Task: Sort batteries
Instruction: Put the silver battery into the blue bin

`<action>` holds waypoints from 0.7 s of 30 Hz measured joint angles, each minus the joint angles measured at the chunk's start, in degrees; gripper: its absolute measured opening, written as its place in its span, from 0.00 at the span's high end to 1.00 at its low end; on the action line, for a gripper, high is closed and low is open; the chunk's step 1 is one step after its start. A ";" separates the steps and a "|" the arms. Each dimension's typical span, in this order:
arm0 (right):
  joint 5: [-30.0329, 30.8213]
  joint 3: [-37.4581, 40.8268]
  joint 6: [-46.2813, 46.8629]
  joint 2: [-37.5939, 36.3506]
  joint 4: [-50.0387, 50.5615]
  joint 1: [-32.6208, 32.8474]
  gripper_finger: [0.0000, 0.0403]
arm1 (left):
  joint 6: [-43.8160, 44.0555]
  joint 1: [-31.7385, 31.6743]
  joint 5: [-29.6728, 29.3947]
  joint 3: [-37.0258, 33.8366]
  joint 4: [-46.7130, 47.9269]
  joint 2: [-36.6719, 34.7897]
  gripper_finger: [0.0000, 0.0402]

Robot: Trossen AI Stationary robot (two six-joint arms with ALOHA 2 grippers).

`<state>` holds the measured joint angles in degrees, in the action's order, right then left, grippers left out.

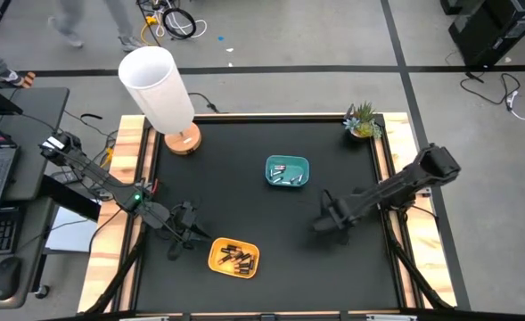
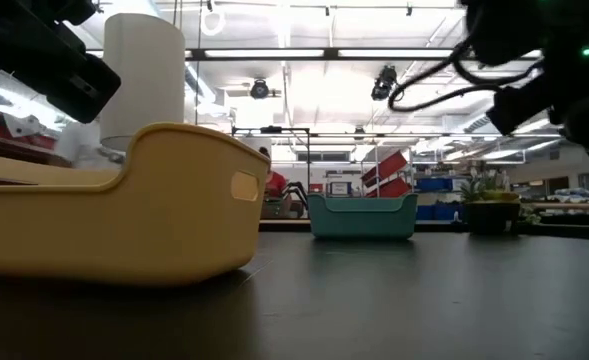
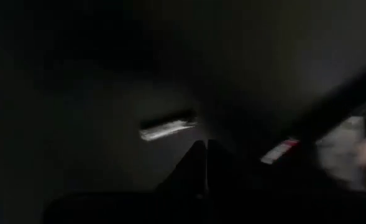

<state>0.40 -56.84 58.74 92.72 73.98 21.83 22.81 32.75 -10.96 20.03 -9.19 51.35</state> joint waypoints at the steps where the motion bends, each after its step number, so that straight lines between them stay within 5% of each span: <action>1: 0.00 0.99 2.65 -0.60 -1.98 1.28 0.97 | -0.02 0.00 0.00 0.00 -0.02 0.00 0.83; 7: 3.03 6.24 24.75 -3.38 -8.61 8.65 0.78 | 0.00 0.00 0.01 0.00 -0.17 0.00 0.83; 13: 17.67 6.10 41.77 -3.68 -14.87 16.24 0.61 | 0.02 0.00 -1.13 0.00 -0.01 0.00 0.83; 21: 23.12 6.08 56.14 4.48 -15.73 18.48 0.58 | -0.06 0.00 -4.47 0.00 -0.29 0.00 0.83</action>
<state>23.53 -50.76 114.87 97.20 58.25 40.30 22.74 32.75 -15.43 20.03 -9.49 51.35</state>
